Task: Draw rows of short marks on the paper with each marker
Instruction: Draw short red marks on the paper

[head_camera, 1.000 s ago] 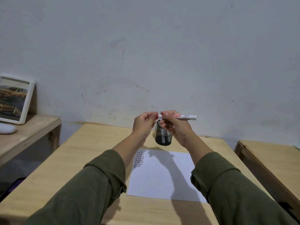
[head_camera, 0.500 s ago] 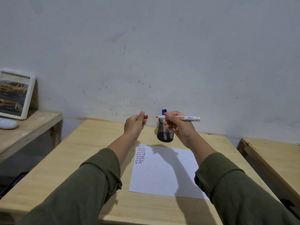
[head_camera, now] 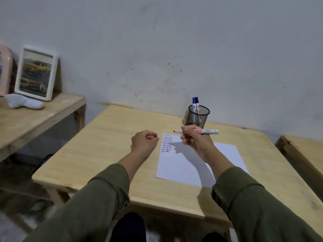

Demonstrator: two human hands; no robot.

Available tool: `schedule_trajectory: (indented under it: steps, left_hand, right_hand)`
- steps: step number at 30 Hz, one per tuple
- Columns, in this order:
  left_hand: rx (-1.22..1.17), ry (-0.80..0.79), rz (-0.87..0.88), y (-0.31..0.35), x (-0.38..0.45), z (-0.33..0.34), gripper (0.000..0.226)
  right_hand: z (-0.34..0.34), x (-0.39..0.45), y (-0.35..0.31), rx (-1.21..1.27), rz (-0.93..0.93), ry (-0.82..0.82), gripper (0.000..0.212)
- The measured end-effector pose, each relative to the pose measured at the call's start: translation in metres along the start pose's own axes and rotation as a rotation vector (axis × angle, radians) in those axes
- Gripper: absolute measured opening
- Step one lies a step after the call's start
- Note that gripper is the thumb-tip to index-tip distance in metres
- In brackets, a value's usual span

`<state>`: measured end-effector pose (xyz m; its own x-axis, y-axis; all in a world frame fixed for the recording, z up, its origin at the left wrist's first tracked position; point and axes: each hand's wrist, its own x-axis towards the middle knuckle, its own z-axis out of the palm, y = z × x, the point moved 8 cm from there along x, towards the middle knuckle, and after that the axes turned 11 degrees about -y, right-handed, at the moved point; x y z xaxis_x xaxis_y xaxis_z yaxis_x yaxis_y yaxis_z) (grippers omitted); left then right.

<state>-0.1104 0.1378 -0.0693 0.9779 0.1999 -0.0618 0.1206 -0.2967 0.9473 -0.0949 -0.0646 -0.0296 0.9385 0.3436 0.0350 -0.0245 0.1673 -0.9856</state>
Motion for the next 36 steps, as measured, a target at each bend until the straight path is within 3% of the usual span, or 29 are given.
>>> schedule_trajectory:
  steps: [8, 18, 26, 32, 36]
  left_hand:
    - [0.284, -0.013, 0.103, -0.007, -0.002, 0.000, 0.018]
    - [0.380, -0.016, 0.123, -0.013, -0.002, 0.004, 0.022]
    - [0.384, -0.040, 0.086, -0.012, -0.010, 0.001, 0.066]
    - [0.366, -0.118, 0.086, -0.013, -0.018, 0.004, 0.097]
    - [0.419, -0.139, 0.107, -0.014, -0.022, 0.006, 0.105]
  right_hand:
    - [0.007, -0.002, 0.029, -0.022, 0.060, 0.014, 0.010]
    - [0.005, -0.007, 0.035, -0.033, 0.083, 0.036, 0.009]
    - [0.010, -0.015, 0.037, 0.010, 0.084, 0.057, 0.009]
    - [0.005, -0.020, 0.040, -0.105, 0.110, 0.150, 0.008]
    - [0.001, -0.021, 0.043, -0.240, 0.117, 0.193, 0.004]
